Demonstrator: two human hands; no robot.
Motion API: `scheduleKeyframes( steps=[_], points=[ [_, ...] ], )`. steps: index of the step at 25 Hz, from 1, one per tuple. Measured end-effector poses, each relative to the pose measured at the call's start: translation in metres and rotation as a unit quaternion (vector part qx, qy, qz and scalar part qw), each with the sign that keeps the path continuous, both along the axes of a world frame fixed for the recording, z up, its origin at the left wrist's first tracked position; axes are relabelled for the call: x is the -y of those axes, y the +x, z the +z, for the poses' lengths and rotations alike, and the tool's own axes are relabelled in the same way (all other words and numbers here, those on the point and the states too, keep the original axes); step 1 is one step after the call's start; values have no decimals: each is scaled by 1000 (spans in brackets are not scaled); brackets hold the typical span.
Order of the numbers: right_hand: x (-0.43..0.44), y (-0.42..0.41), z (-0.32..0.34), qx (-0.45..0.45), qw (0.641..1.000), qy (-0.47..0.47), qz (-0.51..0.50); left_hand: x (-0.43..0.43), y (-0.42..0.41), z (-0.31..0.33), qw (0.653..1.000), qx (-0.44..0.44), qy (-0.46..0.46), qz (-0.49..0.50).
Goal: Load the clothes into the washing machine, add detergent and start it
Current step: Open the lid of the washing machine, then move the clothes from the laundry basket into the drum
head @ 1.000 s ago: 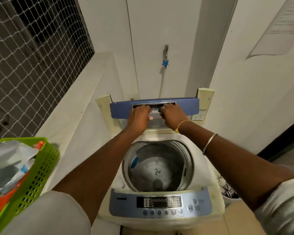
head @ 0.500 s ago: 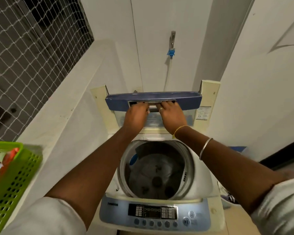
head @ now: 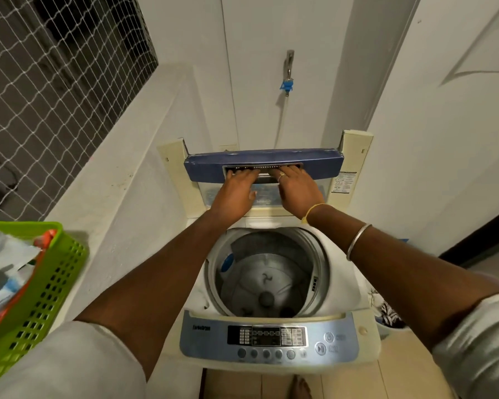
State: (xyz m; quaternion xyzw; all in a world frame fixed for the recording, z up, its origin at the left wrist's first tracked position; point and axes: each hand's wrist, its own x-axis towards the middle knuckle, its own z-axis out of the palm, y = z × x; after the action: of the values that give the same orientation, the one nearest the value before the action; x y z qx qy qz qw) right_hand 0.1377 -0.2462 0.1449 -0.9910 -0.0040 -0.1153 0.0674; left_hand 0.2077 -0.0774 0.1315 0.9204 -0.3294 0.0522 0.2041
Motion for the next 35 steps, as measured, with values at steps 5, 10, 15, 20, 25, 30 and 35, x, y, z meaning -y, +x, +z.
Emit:
scheduleKeyframes(
  steps=[5, 10, 15, 20, 25, 30, 35],
  points=[
    [-11, -41, 9, 20, 997, 75, -6, -16, -37, 14, 999, -20, -24, 15],
    [-30, -87, -19, -23, 998, 40, -37, -36, -95, 2, 998, -63, -26, 13],
    [-47, -129, -33, -61, 997, 32, -45, -49, -127, -10, 995, -95, 40, 6],
    [-47, -158, -36, -67, 992, 80, -76, -42, -144, -15, 993, -90, 70, -21],
    [-16, -184, -38, -63, 989, 82, -105, 1, -166, -16, 994, -69, 59, -65],
    [52, -221, -53, -72, 986, 64, -135, 81, -195, -27, 990, -78, 49, -103],
    [146, -266, -79, -80, 977, 98, -171, 182, -236, -50, 983, -98, 67, -137]
  ],
)
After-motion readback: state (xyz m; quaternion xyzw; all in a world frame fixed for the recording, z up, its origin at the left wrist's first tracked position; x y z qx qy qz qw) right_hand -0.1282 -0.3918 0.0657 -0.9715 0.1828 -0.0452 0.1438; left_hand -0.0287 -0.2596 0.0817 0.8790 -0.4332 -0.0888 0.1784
